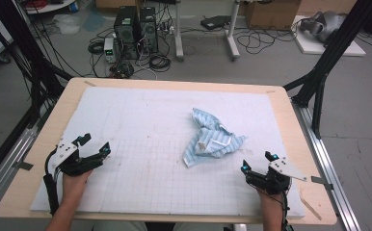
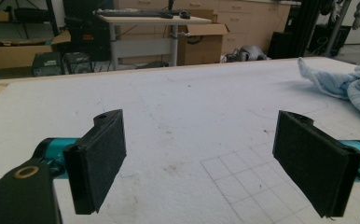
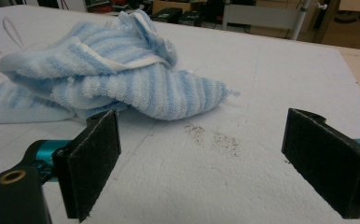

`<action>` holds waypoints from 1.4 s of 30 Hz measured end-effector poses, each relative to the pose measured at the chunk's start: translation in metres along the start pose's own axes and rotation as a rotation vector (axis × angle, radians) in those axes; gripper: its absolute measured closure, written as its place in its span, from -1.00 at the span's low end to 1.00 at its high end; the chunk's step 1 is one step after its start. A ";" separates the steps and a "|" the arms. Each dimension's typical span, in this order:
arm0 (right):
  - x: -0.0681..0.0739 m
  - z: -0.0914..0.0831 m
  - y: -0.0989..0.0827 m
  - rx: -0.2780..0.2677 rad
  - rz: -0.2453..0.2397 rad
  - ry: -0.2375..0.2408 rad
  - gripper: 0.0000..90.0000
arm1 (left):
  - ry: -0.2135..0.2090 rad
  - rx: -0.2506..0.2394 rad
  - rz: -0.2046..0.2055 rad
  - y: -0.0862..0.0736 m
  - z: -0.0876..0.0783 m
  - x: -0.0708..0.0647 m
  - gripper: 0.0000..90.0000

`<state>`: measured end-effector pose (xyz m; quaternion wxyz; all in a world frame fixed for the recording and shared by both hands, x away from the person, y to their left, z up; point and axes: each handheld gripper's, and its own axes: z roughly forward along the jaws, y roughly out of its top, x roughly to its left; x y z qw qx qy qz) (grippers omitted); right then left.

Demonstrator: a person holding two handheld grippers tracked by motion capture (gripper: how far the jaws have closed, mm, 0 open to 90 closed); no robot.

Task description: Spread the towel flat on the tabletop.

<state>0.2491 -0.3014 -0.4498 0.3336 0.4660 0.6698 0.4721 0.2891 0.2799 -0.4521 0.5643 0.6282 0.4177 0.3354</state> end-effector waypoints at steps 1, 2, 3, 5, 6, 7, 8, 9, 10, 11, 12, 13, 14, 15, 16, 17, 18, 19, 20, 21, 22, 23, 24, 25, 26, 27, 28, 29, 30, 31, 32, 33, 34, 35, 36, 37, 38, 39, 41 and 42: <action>0.000 0.000 0.000 0.001 0.000 0.000 -0.76 | 0.000 0.001 0.001 0.000 0.000 0.000 -0.61; 0.000 0.000 0.000 0.001 0.000 0.000 -0.76 | 0.001 0.002 0.002 0.000 0.000 0.000 -0.61; 0.000 0.000 0.000 0.001 -0.004 0.000 -0.76 | -0.001 0.002 0.000 0.000 0.000 0.000 -0.61; 0.000 0.000 0.000 0.004 -0.002 0.001 -0.76 | 0.002 0.004 -0.002 0.000 0.000 0.000 -0.61; 0.000 0.001 0.000 0.004 0.000 0.001 -0.76 | 0.002 0.005 -0.002 0.000 0.001 0.000 -0.61; -0.001 0.001 0.000 0.005 0.003 0.002 -0.76 | 0.003 0.006 -0.002 0.000 0.001 0.000 -0.61; -0.001 0.001 0.000 0.005 0.003 0.002 -0.76 | 0.004 0.006 -0.002 0.000 0.001 0.000 -0.61; -0.001 0.001 0.000 0.007 0.002 0.003 -0.76 | 0.005 0.006 -0.002 0.000 0.001 0.000 -0.60; -0.001 0.001 0.000 0.007 0.004 0.005 -0.76 | 0.006 0.006 -0.002 0.000 0.001 0.000 -0.60; -0.001 0.001 0.000 0.006 0.003 0.004 -0.76 | 0.007 0.007 -0.003 0.000 0.001 0.000 -0.60; -0.001 0.001 0.000 0.005 0.002 0.004 -0.76 | 0.007 0.008 -0.003 0.000 0.001 0.000 -0.60; -0.001 0.001 0.000 0.005 0.002 0.004 -0.76 | 0.007 0.007 -0.003 0.000 0.001 0.000 -0.60; -0.001 0.001 0.000 0.006 0.003 0.004 -0.76 | 0.006 0.007 -0.004 0.000 0.001 0.000 -0.59; 0.000 0.000 0.000 0.004 -0.001 0.001 -0.76 | 0.006 0.007 -0.004 0.000 0.001 0.000 -0.59; 0.000 0.000 0.000 0.004 -0.001 0.001 -0.76 | 0.005 0.008 -0.005 0.000 0.001 0.000 -0.59; 0.000 0.001 0.000 -0.002 -0.007 0.001 -0.76 | 0.003 0.007 -0.005 0.000 0.001 0.000 -0.59; 0.000 0.001 0.000 -0.002 -0.007 0.001 -0.76 | 0.004 0.006 -0.002 0.000 0.001 0.000 -0.59; 0.001 0.001 0.000 0.003 -0.011 0.001 -0.76 | 0.003 0.002 0.004 0.000 0.000 -0.001 -0.59; 0.001 0.001 0.000 0.003 -0.011 0.001 -0.76 | 0.005 0.003 0.005 0.000 0.000 -0.001 -0.59; 0.001 0.001 0.000 0.005 -0.012 -0.002 -0.76 | 0.006 0.002 0.005 0.000 0.000 -0.001 -0.59; 0.001 0.001 0.000 0.007 -0.011 -0.002 -0.76 | 0.004 0.002 0.003 0.000 0.000 -0.001 -0.59; 0.000 0.001 0.001 0.011 -0.013 -0.004 -0.76 | 0.003 0.002 0.000 0.000 0.000 0.000 -0.59; 0.000 0.002 0.001 0.020 -0.006 -0.007 -0.76 | 0.003 0.003 0.001 0.000 0.000 0.000 -0.59; 0.000 0.002 0.001 0.020 -0.006 -0.007 -0.76 | 0.002 0.002 0.001 0.000 0.000 0.000 -0.59; -0.002 0.006 0.003 0.061 0.018 -0.013 -0.76 | 0.001 0.002 -0.002 0.000 0.000 0.000 -0.59; -0.003 0.008 0.004 0.084 0.034 -0.007 -0.76 | 0.003 0.001 -0.001 0.000 0.000 0.000 -0.59; -0.003 0.008 0.004 0.084 0.034 -0.007 -0.76 | 0.006 0.000 0.000 0.000 0.000 0.000 -0.59; -0.005 0.010 0.004 0.097 0.044 -0.010 -0.76 | 0.005 -0.002 0.002 0.000 0.000 0.000 -0.59; -0.005 0.009 0.005 0.092 0.053 -0.026 -0.76 | 0.003 -0.003 0.002 0.000 0.000 -0.001 -0.59; -0.005 0.009 0.005 0.091 0.057 -0.021 -0.75 | 0.000 -0.004 0.003 0.000 0.000 0.000 -0.59; -0.005 0.009 0.005 0.091 0.057 -0.021 -0.75 | -0.001 -0.005 0.001 0.000 0.000 0.000 -0.59; -0.005 0.009 0.006 0.085 0.075 -0.002 -0.75 | -0.005 -0.004 0.002 0.000 0.000 0.000 -0.58; -0.005 0.010 0.007 0.082 0.086 0.012 -0.75 | -0.006 -0.005 0.002 0.000 -0.001 0.000 -0.58; -0.005 0.012 0.008 0.082 0.082 0.014 -0.75 | -0.005 -0.005 0.002 0.000 -0.001 0.000 -0.58; -0.005 0.014 0.010 0.085 0.086 0.023 -0.75 | -0.006 -0.005 0.002 0.000 -0.001 0.000 -0.58; -0.004 0.017 0.013 0.086 0.094 0.031 -0.75 | -0.006 -0.006 0.005 0.000 -0.001 0.000 -0.58; -0.002 0.020 0.017 0.078 0.095 0.043 -0.75 | -0.007 -0.007 0.005 0.000 0.000 0.000 -0.58; 0.006 0.025 0.031 0.056 0.088 0.070 -0.75 | -0.007 -0.006 0.005 0.000 -0.001 0.000 -0.58; 0.015 0.033 0.047 0.044 0.055 0.093 -0.75 | -0.008 -0.003 0.000 0.000 -0.001 0.001 -0.58; 0.015 0.033 0.047 0.044 0.055 0.093 -0.75 | -0.008 -0.006 -0.004 0.000 0.000 0.001 -0.58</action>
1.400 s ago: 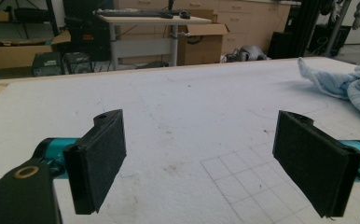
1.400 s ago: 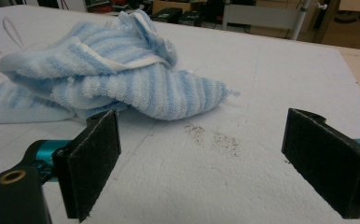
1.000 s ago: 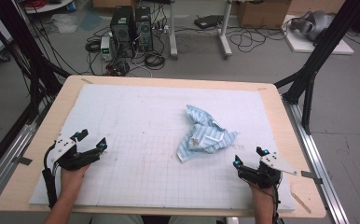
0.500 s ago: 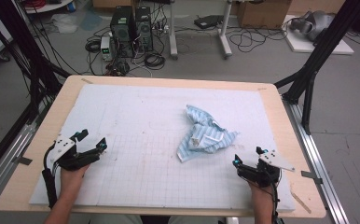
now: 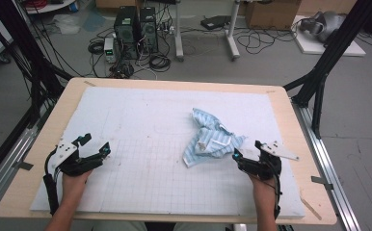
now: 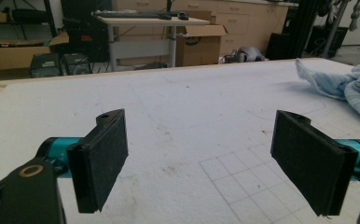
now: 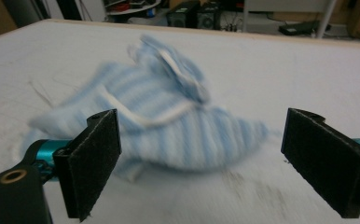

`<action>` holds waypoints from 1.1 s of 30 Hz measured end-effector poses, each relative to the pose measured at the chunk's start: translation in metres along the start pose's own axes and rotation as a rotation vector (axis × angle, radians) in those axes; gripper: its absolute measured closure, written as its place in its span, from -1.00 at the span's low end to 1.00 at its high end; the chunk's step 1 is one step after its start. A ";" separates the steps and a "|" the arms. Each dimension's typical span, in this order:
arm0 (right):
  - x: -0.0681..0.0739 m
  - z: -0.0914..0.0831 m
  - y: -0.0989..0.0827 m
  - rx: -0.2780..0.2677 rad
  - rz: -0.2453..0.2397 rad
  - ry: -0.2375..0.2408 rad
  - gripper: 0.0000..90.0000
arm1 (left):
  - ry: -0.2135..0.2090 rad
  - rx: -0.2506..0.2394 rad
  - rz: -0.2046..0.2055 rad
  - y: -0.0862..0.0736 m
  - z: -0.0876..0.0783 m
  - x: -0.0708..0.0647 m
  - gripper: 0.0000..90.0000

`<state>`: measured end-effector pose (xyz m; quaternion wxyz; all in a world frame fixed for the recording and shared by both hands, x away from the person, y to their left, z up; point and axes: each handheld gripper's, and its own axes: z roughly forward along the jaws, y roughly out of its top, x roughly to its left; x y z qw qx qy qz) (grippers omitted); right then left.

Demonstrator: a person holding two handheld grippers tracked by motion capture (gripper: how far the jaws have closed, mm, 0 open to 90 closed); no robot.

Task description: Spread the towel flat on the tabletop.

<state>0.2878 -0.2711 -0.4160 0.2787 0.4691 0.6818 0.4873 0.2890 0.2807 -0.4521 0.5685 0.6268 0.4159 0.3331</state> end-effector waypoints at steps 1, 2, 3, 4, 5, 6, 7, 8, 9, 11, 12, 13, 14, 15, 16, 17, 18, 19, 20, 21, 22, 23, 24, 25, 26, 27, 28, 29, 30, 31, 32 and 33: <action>0.005 0.004 0.009 -0.002 -0.015 0.016 -0.75 | 0.001 0.000 0.001 0.000 0.000 0.000 -0.58; 0.011 0.009 0.017 -0.009 -0.034 0.029 -0.75 | 0.002 0.004 0.007 0.000 0.000 0.000 -0.58; 0.017 0.014 0.026 -0.011 -0.045 0.043 -0.75 | 0.000 0.002 0.005 0.000 0.000 -0.001 -0.57; 0.027 0.025 0.039 -0.027 -0.066 0.077 -0.75 | 0.000 0.003 0.007 0.000 0.000 -0.001 -0.56; 0.027 0.025 0.039 -0.027 -0.066 0.077 -0.75 | 0.002 0.004 0.008 0.000 0.000 -0.001 -0.56; 0.036 0.037 0.050 -0.021 -0.070 0.110 -0.75 | 0.005 0.005 0.007 0.000 0.001 -0.001 -0.55; 0.036 0.037 0.050 -0.021 -0.070 0.110 -0.75 | 0.005 0.005 0.008 0.000 0.001 -0.001 -0.55; 0.040 0.044 0.054 -0.014 -0.074 0.121 -0.75 | 0.005 0.010 0.012 0.000 0.001 -0.001 -0.55; 0.043 0.049 0.057 -0.006 -0.080 0.129 -0.75 | 0.006 0.010 0.013 0.000 0.001 -0.001 -0.55; 0.050 0.059 0.063 0.004 -0.097 0.133 -0.75 | 0.005 0.010 0.011 0.000 0.001 -0.001 -0.55; 0.053 0.064 0.065 0.013 -0.110 0.135 -0.75 | 0.006 0.010 0.011 0.000 0.001 -0.001 -0.55; 0.056 0.068 0.066 0.032 -0.126 0.133 -0.75 | 0.005 0.010 0.011 0.000 0.001 -0.001 -0.55; 0.057 0.074 0.066 0.051 -0.142 0.128 -0.70 | 0.005 0.010 0.012 0.000 0.001 -0.001 -0.54; 0.059 0.085 0.063 0.105 -0.154 0.110 -0.68 | 0.005 0.008 0.008 0.000 0.001 -0.001 -0.54; 0.059 0.090 0.060 0.141 -0.164 0.096 -0.67 | 0.004 0.010 0.011 0.000 0.001 -0.001 -0.54; 0.059 0.090 0.060 0.141 -0.164 0.096 -0.67 | 0.004 0.010 0.012 0.000 0.001 -0.001 -0.54; 0.059 0.099 0.055 0.204 -0.173 0.080 -0.64 | 0.004 0.010 0.012 0.000 0.001 -0.001 -0.54; 0.059 0.099 0.055 0.204 -0.173 0.080 -0.64 | 0.004 0.011 0.013 0.000 0.001 -0.001 -0.54; 0.059 0.103 0.052 0.227 -0.176 0.072 -0.62 | 0.003 0.009 0.009 0.000 0.001 -0.001 -0.54; 0.059 0.108 0.046 0.272 -0.162 0.065 -0.47 | 0.003 0.009 0.007 0.000 0.001 -0.001 -0.54; 0.058 0.111 0.043 0.296 -0.161 0.067 -0.35 | 0.002 0.008 0.006 0.000 0.001 -0.001 -0.54; 0.058 0.111 0.043 0.296 -0.161 0.067 -0.35 | 0.001 0.009 0.012 0.000 0.001 -0.001 -0.54; 0.058 0.115 0.038 0.342 -0.166 0.069 -0.20 | 0.001 0.008 0.012 0.000 0.001 -0.001 -0.54; 0.059 0.117 0.034 0.354 -0.177 0.071 -0.09 | -0.001 0.009 0.015 0.000 0.001 -0.001 -0.54; 0.059 0.117 0.031 0.343 -0.169 0.072 0.05 | 0.000 0.007 0.012 0.000 0.001 -0.001 -0.54; 0.059 0.116 0.031 0.337 -0.152 0.078 0.19 | 0.000 0.005 0.009 0.000 0.001 -0.001 -0.54; 0.059 0.115 0.031 0.332 -0.137 0.085 0.31 | -0.001 0.007 0.007 0.000 0.001 -0.001 -0.54; 0.059 0.114 0.032 0.326 -0.141 0.095 0.41 | -0.001 0.009 0.006 0.000 0.001 -0.001 -0.52; 0.061 0.113 0.034 0.323 -0.140 0.107 0.47 | -0.001 0.011 0.004 0.000 0.001 0.000 -0.52; 0.062 0.111 0.035 0.316 -0.145 0.132 0.54 | -0.001 0.010 -0.001 0.000 0.001 -0.001 -0.52; 0.063 0.109 0.036 0.309 -0.146 0.164 0.59 | -0.001 0.011 0.002 0.000 0.001 0.000 -0.52; 0.065 0.107 0.037 0.300 -0.144 0.198 0.60 | -0.001 0.010 0.005 0.000 0.001 -0.001 -0.52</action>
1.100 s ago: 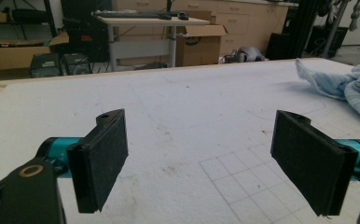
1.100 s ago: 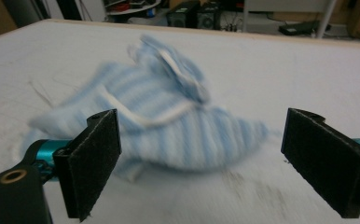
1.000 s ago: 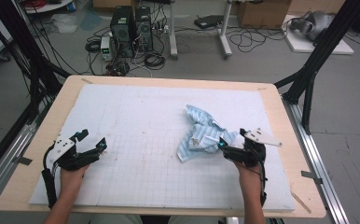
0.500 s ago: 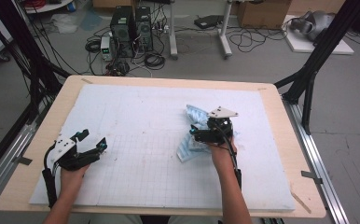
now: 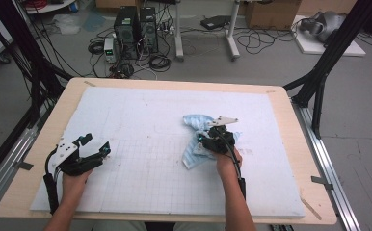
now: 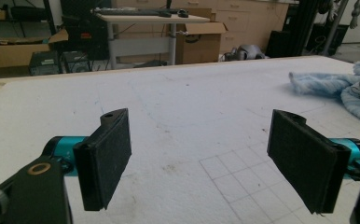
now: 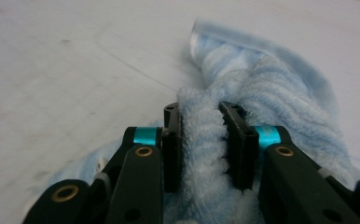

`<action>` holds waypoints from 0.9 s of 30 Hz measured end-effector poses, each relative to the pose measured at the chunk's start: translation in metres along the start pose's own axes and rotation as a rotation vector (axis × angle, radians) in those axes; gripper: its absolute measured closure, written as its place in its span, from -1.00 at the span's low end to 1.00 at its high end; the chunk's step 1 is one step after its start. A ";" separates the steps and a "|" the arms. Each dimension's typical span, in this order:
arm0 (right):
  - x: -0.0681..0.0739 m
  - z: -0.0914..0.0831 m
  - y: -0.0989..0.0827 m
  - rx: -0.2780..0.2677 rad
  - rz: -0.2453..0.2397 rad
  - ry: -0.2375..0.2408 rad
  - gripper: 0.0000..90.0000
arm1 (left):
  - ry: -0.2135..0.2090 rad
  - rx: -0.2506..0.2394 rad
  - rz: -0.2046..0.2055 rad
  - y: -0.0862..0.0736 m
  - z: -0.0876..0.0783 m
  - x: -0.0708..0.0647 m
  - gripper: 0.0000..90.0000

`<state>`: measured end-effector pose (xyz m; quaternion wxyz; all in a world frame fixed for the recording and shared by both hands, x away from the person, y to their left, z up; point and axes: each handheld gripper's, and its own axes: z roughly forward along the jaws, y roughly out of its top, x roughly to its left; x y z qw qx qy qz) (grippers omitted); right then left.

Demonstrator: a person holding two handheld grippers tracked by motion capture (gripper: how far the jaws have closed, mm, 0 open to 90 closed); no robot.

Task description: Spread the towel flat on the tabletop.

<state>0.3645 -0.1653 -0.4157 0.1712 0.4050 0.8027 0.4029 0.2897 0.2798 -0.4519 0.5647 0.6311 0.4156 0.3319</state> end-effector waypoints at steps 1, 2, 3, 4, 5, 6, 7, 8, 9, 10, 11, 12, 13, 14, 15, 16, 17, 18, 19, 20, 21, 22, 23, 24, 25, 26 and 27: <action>0.003 -0.002 0.001 -0.015 -0.008 0.034 0.61 | 0.001 -0.001 0.001 0.000 0.000 0.000 -0.52; 0.008 -0.004 0.002 -0.030 -0.015 0.061 0.62 | 0.002 0.000 0.001 0.000 0.000 0.000 -0.52; 0.013 -0.006 0.003 -0.045 -0.021 0.091 0.62 | 0.003 0.000 -0.005 0.000 0.000 0.000 -0.52; 0.019 -0.007 0.004 -0.060 -0.035 0.119 0.62 | 0.004 0.001 -0.006 0.000 0.000 0.000 -0.51; 0.031 -0.011 0.006 -0.083 -0.074 0.158 0.62 | 0.004 0.001 -0.007 0.000 0.000 0.000 -0.51; 0.031 -0.011 0.006 -0.083 -0.074 0.158 0.62 | 0.006 0.002 -0.007 0.000 0.000 0.000 -0.51; 0.038 -0.014 0.007 -0.098 -0.089 0.175 0.62 | 0.007 0.003 -0.005 0.000 0.000 0.000 -0.51; 0.042 -0.017 0.006 -0.113 -0.099 0.193 0.62 | 0.008 0.003 -0.003 0.000 0.000 0.000 -0.51; 0.046 -0.021 0.005 -0.130 -0.098 0.213 0.62 | 0.010 0.000 -0.005 0.000 0.000 0.000 -0.51; 0.048 -0.024 0.003 -0.148 -0.094 0.234 0.60 | 0.011 0.001 -0.001 0.000 0.000 -0.001 -0.51; 0.050 -0.027 0.000 -0.159 -0.091 0.242 0.60 | 0.012 0.000 -0.002 0.000 0.000 -0.001 -0.51; 0.051 -0.029 -0.005 -0.164 -0.080 0.240 0.59 | 0.013 0.001 -0.006 0.000 0.000 -0.001 -0.51; 0.052 -0.034 -0.015 -0.157 -0.073 0.231 0.58 | 0.014 0.002 -0.005 0.000 0.000 0.000 -0.51; 0.052 -0.034 -0.015 -0.157 -0.073 0.231 0.58 | 0.013 0.004 -0.006 0.000 0.000 0.000 -0.51; 0.051 -0.036 -0.021 -0.152 -0.071 0.223 0.58 | 0.013 0.006 -0.005 0.000 0.000 0.000 -0.51; 0.049 -0.038 -0.026 -0.144 -0.066 0.213 0.56 | 0.015 0.007 -0.006 0.000 0.001 0.000 -0.51; 0.047 -0.041 -0.032 -0.139 -0.065 0.198 0.52 | 0.015 0.007 -0.008 0.000 0.001 0.000 -0.51; 0.044 -0.043 -0.037 -0.136 -0.058 0.178 0.46 | 0.016 0.005 -0.008 0.000 0.001 0.000 -0.51; 0.041 -0.046 -0.042 -0.137 -0.055 0.169 0.40 | 0.016 0.007 -0.007 0.000 0.001 0.000 -0.51; 0.038 -0.049 -0.045 -0.139 -0.050 0.170 0.35 | 0.016 0.008 -0.006 0.000 0.001 0.000 -0.51; 0.035 -0.052 -0.048 -0.136 -0.045 0.172 0.25 | 0.016 0.007 -0.006 0.000 0.001 0.000 -0.51; 0.033 -0.055 -0.049 -0.143 -0.034 0.178 0.15 | 0.015 0.009 -0.006 0.000 0.001 0.000 -0.51; 0.031 -0.059 -0.049 -0.158 -0.029 0.187 0.07 | 0.016 0.008 -0.005 0.000 0.001 0.000 -0.51; 0.028 -0.068 -0.047 -0.189 -0.022 0.196 0.00 | 0.017 0.009 -0.004 0.000 0.001 0.000 -0.51; 0.028 -0.068 -0.047 -0.189 -0.022 0.196 0.00 | 0.015 0.009 -0.002 0.000 0.001 0.000 -0.51; 0.027 -0.072 -0.045 -0.205 -0.025 0.189 -0.03 | 0.015 0.011 0.002 0.000 0.001 0.000 -0.51; 0.026 -0.076 -0.042 -0.216 -0.024 0.179 -0.04 | 0.016 0.011 0.001 0.000 0.001 0.000 -0.51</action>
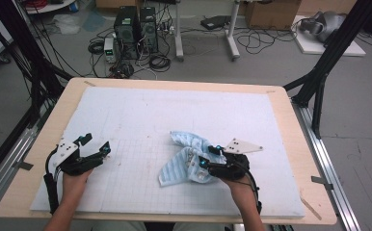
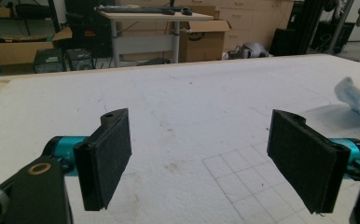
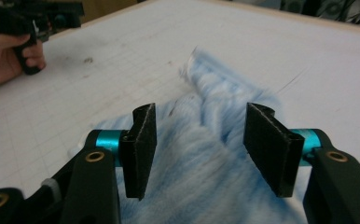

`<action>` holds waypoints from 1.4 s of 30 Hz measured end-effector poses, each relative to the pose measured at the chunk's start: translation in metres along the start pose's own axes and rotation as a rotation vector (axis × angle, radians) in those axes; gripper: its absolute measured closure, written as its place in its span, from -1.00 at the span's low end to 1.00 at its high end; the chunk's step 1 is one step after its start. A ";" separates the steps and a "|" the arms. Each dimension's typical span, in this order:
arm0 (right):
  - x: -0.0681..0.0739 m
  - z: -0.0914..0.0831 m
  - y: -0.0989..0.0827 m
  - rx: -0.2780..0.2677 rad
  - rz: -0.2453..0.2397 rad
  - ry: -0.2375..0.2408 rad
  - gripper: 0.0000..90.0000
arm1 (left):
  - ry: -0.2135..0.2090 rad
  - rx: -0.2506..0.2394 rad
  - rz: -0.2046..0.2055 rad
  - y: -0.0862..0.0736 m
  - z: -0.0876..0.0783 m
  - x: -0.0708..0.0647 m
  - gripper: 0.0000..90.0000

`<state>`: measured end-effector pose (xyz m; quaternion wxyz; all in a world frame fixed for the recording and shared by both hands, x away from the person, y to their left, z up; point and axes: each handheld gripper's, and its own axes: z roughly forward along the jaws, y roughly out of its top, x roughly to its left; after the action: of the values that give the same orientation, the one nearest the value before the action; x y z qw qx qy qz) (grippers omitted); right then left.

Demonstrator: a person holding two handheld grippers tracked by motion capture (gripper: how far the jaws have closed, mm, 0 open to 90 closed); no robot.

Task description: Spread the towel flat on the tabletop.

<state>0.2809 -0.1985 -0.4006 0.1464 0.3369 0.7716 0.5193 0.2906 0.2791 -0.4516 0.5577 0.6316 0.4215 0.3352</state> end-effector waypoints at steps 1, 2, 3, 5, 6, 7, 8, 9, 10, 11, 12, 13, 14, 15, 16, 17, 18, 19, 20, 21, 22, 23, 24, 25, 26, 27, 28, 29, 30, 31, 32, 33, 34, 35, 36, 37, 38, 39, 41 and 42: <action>-0.001 -0.003 0.003 -0.012 0.004 -0.010 -0.04 | 0.000 0.001 -0.001 0.000 0.000 0.000 -0.51; -0.002 -0.007 0.006 -0.027 0.010 -0.028 -0.04 | 0.002 0.003 0.001 0.000 0.000 -0.001 -0.51; -0.003 -0.010 0.008 -0.036 0.007 -0.053 -0.04 | -0.001 0.008 0.010 0.000 0.001 -0.001 -0.51; -0.004 -0.014 0.011 -0.052 -0.011 -0.103 -0.03 | -0.009 0.028 0.020 0.001 0.002 -0.002 -0.53; -0.004 -0.016 0.012 -0.055 -0.014 -0.114 -0.03 | -0.017 0.038 0.019 0.001 0.003 -0.001 -0.54; -0.005 -0.017 0.012 -0.056 -0.012 -0.116 -0.04 | -0.025 0.045 0.011 0.002 0.004 -0.001 -0.54; -0.005 -0.017 0.011 -0.056 -0.011 -0.120 -0.04 | -0.027 0.050 0.004 0.002 0.005 0.000 -0.53; -0.007 -0.017 0.009 -0.054 -0.007 -0.120 -0.04 | -0.024 0.048 -0.003 0.002 0.005 0.001 -0.51; -0.007 -0.017 0.009 -0.054 -0.007 -0.120 -0.04 | -0.024 0.048 -0.003 0.002 0.005 0.001 -0.51; -0.007 -0.018 0.008 -0.053 -0.004 -0.124 -0.03 | -0.021 0.047 -0.001 0.002 0.005 0.000 -0.51; -0.008 -0.018 0.008 -0.057 -0.003 -0.127 -0.02 | -0.021 0.049 0.004 0.002 0.005 0.000 -0.51; -0.009 -0.018 0.008 -0.061 0.000 -0.123 -0.02 | -0.022 0.052 0.008 0.003 0.005 -0.001 -0.51; -0.010 -0.018 0.008 -0.061 -0.001 -0.123 0.00 | -0.023 0.060 0.013 0.003 0.006 -0.001 -0.51; -0.011 -0.018 0.008 -0.057 -0.005 -0.124 0.02 | -0.032 0.066 0.004 0.004 0.006 -0.001 -0.51; -0.012 -0.019 0.009 -0.056 -0.007 -0.123 0.02 | -0.043 0.063 -0.013 0.005 0.007 -0.002 -0.51; -0.012 -0.020 0.008 -0.057 -0.005 -0.126 0.03 | -0.047 0.057 -0.014 0.007 0.008 -0.003 -0.51; -0.012 -0.021 0.008 -0.056 -0.007 -0.130 0.03 | -0.053 0.056 -0.017 0.009 0.009 -0.005 -0.51; -0.013 -0.022 0.007 -0.056 -0.006 -0.133 0.04 | -0.064 0.060 -0.016 0.012 0.010 -0.007 -0.47; -0.014 -0.023 0.006 -0.061 -0.004 -0.131 0.05 | -0.076 0.058 -0.018 0.014 0.011 -0.010 -0.43; -0.015 -0.024 0.005 -0.068 0.007 -0.128 0.06 | -0.087 0.052 -0.027 0.016 0.014 -0.012 -0.40; -0.015 -0.026 0.004 -0.073 0.019 -0.124 0.06 | -0.098 0.051 -0.029 0.019 0.016 -0.014 -0.39; -0.016 -0.027 0.003 -0.078 0.017 -0.126 0.07 | -0.108 0.047 -0.030 0.021 0.019 -0.016 -0.39; -0.017 -0.029 0.002 -0.074 0.015 -0.131 0.08 | -0.119 0.049 -0.032 0.023 0.022 -0.019 -0.39; -0.018 -0.030 0.002 -0.073 0.018 -0.136 0.08 | -0.128 0.052 -0.027 0.025 0.025 -0.021 -0.40; -0.020 -0.032 0.001 -0.077 0.018 -0.140 0.08 | -0.136 0.051 -0.025 0.028 0.027 -0.023 -0.43; -0.020 -0.034 0.000 -0.077 0.018 -0.144 0.08 | -0.149 0.046 -0.024 0.030 0.030 -0.025 -0.43; -0.021 -0.035 -0.001 -0.076 0.016 -0.150 0.07 | -0.160 0.039 -0.033 0.032 0.032 -0.027 -0.43; -0.022 -0.036 -0.002 -0.075 0.017 -0.155 0.03 | -0.175 0.040 -0.044 0.035 0.035 -0.029 -0.44; -0.022 -0.038 -0.003 -0.070 0.026 -0.158 0.00 | -0.188 0.044 -0.047 0.038 0.038 -0.030 -0.46; -0.024 -0.039 -0.004 -0.069 0.022 -0.164 -0.06 | -0.200 0.054 -0.049 0.041 0.042 -0.032 -0.50; -0.025 -0.040 -0.005 -0.067 0.027 -0.170 -0.18 | -0.211 0.056 -0.056 0.043 0.046 -0.035 -0.52; -0.027 -0.041 -0.007 -0.071 0.051 -0.164 -0.30 | -0.233 0.065 -0.066 0.046 0.051 -0.037 -0.52; -0.029 -0.042 -0.007 -0.078 0.077 -0.150 -0.34 | -0.246 0.071 -0.077 0.049 0.056 -0.040 -0.54; -0.029 -0.043 -0.008 -0.085 0.081 -0.150 -0.36 | -0.255 0.088 -0.067 0.053 0.061 -0.043 -0.53; -0.029 -0.044 -0.009 -0.086 0.068 -0.160 -0.40 | -0.267 0.104 -0.049 0.056 0.067 -0.047 -0.52; -0.030 -0.044 -0.011 -0.081 0.064 -0.164 -0.43 | -0.283 0.112 -0.040 0.059 0.073 -0.051 -0.50; -0.031 -0.044 -0.012 -0.078 0.071 -0.162 -0.44 | -0.297 0.117 -0.038 0.061 0.079 -0.055 -0.48; -0.031 -0.044 -0.012 -0.075 0.076 -0.163 -0.44 | -0.308 0.131 -0.028 0.063 0.086 -0.059 -0.48; -0.033 -0.044 -0.012 -0.071 0.080 -0.163 -0.45 | -0.344 0.150 -0.017 0.065 0.100 -0.068 -0.44; -0.033 -0.045 -0.012 -0.067 0.090 -0.158 -0.44 | -0.362 0.167 -0.018 0.065 0.107 -0.072 -0.40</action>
<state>0.2747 -0.2547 -0.3969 0.1946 0.4062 0.7238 0.5227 0.3662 0.1672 -0.4001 0.5729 0.7220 0.3461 0.1749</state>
